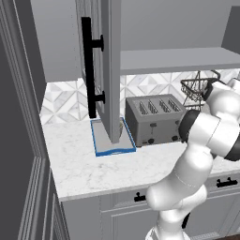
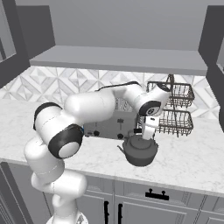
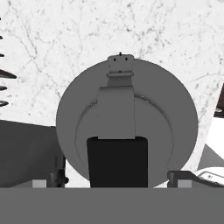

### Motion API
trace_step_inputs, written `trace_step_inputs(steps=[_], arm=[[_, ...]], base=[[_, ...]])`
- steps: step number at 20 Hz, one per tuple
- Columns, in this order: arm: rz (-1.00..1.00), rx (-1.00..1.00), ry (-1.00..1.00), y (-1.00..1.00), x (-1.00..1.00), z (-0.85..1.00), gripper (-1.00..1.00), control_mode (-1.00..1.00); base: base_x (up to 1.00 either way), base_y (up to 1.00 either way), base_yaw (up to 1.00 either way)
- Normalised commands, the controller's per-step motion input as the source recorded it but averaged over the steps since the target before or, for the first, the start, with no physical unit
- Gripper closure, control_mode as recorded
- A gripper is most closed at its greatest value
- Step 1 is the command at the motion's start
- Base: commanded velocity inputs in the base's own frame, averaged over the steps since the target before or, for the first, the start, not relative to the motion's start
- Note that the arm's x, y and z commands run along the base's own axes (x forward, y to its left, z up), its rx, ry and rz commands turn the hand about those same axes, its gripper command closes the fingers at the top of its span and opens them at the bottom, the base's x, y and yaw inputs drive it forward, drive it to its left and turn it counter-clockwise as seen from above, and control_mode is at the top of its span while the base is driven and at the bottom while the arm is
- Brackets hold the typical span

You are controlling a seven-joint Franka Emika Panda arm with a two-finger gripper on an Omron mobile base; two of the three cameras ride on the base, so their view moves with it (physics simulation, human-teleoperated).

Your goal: Pick the kettle from the counter and place it on the tray. Then pick the mug from the cabinet and place it on the tray. Then close the cabinet doors.

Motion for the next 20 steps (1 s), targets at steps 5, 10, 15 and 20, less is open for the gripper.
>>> trace_step_inputs(steps=[5, 10, 15, 20], arm=[[-0.01, 0.0, 0.0, 0.04, 0.0, -0.16, -1.0, -1.0], [-0.05, 0.0, 0.03, 0.13, 0.0, -0.19, 1.0, -1.0], [-0.07, 0.0, 0.0, 0.29, -0.03, 0.0, 1.0, -1.0], [-0.1, 0.0, 0.0, 0.27, -0.28, 0.36, 1.0, -1.0]], base=[[0.0, 0.0, 0.0], [0.0, 0.0, 0.0], [0.0, 0.0, 0.0], [0.0, 0.0, 0.0]])
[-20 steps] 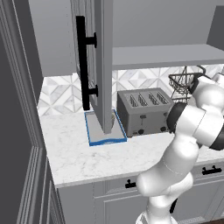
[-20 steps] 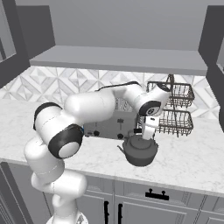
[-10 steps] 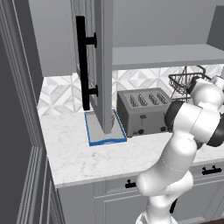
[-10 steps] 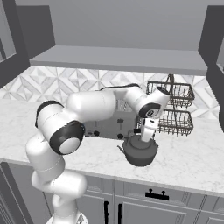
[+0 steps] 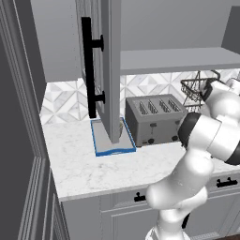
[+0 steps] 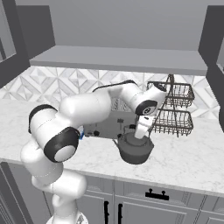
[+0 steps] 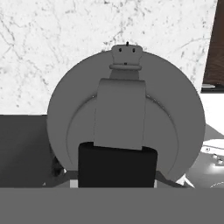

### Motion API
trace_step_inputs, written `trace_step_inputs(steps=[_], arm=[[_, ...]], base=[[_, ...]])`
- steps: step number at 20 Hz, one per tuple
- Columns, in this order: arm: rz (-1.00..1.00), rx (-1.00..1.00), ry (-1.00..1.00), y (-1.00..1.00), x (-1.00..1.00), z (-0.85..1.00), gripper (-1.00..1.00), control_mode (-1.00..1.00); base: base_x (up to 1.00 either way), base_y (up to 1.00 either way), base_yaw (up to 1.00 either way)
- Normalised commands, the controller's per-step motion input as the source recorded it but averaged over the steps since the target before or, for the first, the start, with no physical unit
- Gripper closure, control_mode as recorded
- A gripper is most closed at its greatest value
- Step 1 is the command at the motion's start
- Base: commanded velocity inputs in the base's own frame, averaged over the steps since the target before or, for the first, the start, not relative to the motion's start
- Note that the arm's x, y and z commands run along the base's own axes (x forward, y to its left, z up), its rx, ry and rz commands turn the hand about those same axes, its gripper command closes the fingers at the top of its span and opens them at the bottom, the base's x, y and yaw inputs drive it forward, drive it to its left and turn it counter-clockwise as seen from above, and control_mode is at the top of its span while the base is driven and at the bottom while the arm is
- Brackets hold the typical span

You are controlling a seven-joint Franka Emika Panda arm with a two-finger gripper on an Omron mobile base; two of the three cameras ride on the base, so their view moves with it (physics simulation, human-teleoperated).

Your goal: Pick the kettle from the counter and place it on the tray. Then pick the mug from the cabinet and place it on the tray. Then close the cabinet doors.

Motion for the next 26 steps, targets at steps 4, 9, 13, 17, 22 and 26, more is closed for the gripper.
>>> trace_step_inputs(steps=[4, 9, 13, 17, 22, 26], arm=[[-0.12, 0.0, 0.0, 0.18, -0.38, 0.52, 1.0, -1.0], [-0.1, 0.0, 0.02, 0.27, -0.41, 0.53, 1.0, -1.0], [-0.04, -0.03, 0.05, 0.82, -0.26, 0.28, 1.0, -1.0], [0.0, -0.05, 0.03, 1.0, -0.1, 0.11, 1.0, -1.0], [0.0, -0.06, 0.02, 1.0, -0.01, 0.06, 1.0, -1.0], [0.0, -0.06, 0.05, 1.0, 0.0, 0.1, 1.0, -1.0]], base=[[0.0, 0.0, 0.0], [0.0, 0.0, 0.0], [0.0, 0.0, 0.0], [0.0, 0.0, 0.0], [0.0, 0.0, 0.0], [0.0, 0.0, 0.0]])
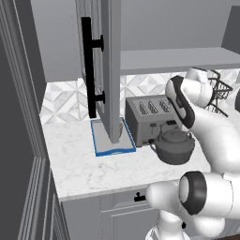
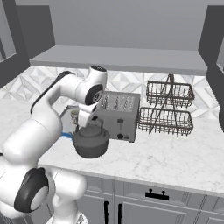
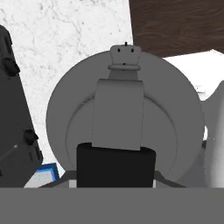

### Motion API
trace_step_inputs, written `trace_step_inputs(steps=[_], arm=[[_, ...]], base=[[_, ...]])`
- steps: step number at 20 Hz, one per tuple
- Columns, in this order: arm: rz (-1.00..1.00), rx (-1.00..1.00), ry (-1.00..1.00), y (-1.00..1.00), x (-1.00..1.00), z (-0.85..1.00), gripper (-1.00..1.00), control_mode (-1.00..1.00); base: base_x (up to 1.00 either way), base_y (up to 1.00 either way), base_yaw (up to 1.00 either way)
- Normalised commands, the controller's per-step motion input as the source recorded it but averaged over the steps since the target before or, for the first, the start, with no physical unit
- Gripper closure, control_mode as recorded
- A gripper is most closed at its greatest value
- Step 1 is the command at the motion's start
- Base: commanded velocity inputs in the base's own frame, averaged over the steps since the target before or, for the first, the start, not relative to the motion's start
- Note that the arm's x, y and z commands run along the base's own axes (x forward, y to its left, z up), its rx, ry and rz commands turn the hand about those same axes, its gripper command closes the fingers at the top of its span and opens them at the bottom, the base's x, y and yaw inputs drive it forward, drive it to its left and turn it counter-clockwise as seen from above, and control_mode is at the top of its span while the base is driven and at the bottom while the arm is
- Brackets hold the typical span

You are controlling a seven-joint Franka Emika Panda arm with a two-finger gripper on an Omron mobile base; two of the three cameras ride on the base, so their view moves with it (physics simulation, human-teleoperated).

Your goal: Pick the kettle from the counter and place it on the tray. Then pick the mug from the cabinet and place it on the tray. Then close the cabinet doors.

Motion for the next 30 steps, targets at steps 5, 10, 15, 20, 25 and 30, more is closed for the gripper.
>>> trace_step_inputs(steps=[5, 10, 15, 20, 25, 30], arm=[[0.0, -0.02, 0.04, 1.0, 0.0, 0.13, 1.0, -1.0], [0.0, 0.0, 0.0, 0.99, 0.0, 0.11, 1.0, -1.0], [0.0, 0.0, 0.0, 0.87, 0.2, 0.05, 1.0, -1.0], [0.0, 0.0, -0.05, 0.44, 0.39, -0.01, 1.0, -1.0], [0.0, 0.0, -0.04, 0.18, 0.4, -0.02, 1.0, -1.0], [0.02, 0.0, -0.07, 0.15, 0.36, 0.0, 1.0, -1.0]], base=[[0.0, 0.0, 0.0], [0.0, 0.0, 0.0], [0.0, 0.0, 0.0], [0.0, 0.0, 0.0], [0.0, 0.0, 0.0], [0.0, 0.0, 0.0]])
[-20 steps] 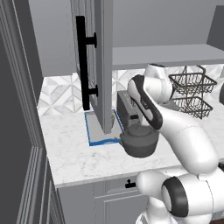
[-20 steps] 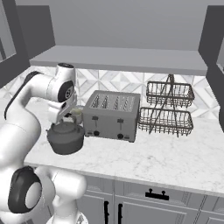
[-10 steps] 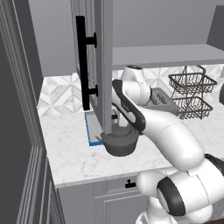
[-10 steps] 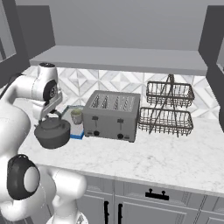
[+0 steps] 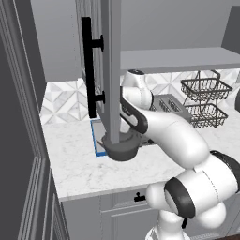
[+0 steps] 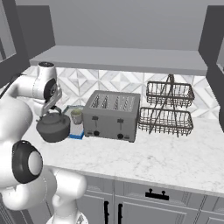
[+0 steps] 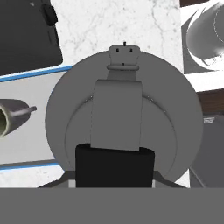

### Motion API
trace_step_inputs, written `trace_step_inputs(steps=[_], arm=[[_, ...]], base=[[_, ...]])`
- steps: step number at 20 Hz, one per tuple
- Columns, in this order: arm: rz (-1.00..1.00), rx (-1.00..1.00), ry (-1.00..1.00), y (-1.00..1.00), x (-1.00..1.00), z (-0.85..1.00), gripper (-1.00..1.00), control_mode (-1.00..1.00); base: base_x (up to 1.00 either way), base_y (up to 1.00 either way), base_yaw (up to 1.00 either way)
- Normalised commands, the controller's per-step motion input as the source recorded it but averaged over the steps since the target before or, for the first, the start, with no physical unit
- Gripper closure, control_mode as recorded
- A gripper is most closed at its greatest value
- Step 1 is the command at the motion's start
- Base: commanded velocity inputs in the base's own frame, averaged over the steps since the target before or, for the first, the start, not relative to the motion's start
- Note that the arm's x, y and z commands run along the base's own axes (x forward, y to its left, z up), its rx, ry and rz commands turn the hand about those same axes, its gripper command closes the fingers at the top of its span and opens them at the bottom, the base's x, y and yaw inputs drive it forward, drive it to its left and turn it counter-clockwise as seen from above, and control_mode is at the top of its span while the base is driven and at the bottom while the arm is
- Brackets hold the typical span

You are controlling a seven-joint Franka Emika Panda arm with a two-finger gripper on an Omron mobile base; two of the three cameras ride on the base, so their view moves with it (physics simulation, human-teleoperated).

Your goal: Pick the kettle from the counter and place it on the tray. Then pick the mug from the cabinet and place it on the tray. Then close the cabinet doors.

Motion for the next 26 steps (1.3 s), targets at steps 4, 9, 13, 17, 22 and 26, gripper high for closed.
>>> trace_step_inputs(steps=[4, 9, 13, 17, 22, 26], arm=[[0.02, 0.0, -0.13, 0.11, 0.35, -0.05, 1.0, -1.0], [0.01, 0.0, -0.18, 0.06, 0.31, -0.07, 1.0, -1.0], [0.01, 0.0, -0.16, 0.02, 0.29, -0.12, 1.0, -1.0], [0.01, 0.0, -0.09, 0.02, 0.26, -0.14, 1.0, -1.0], [0.0, 0.0, -0.04, 0.03, 0.29, -0.13, 1.0, -1.0], [0.0, 0.0, -0.06, 0.02, 0.3, -0.11, 1.0, -1.0]], base=[[0.0, 0.0, 0.0], [0.0, 0.0, 0.0], [0.0, 0.0, 0.0], [0.0, 0.0, 0.0], [0.0, 0.0, 0.0], [0.0, 0.0, 0.0]])
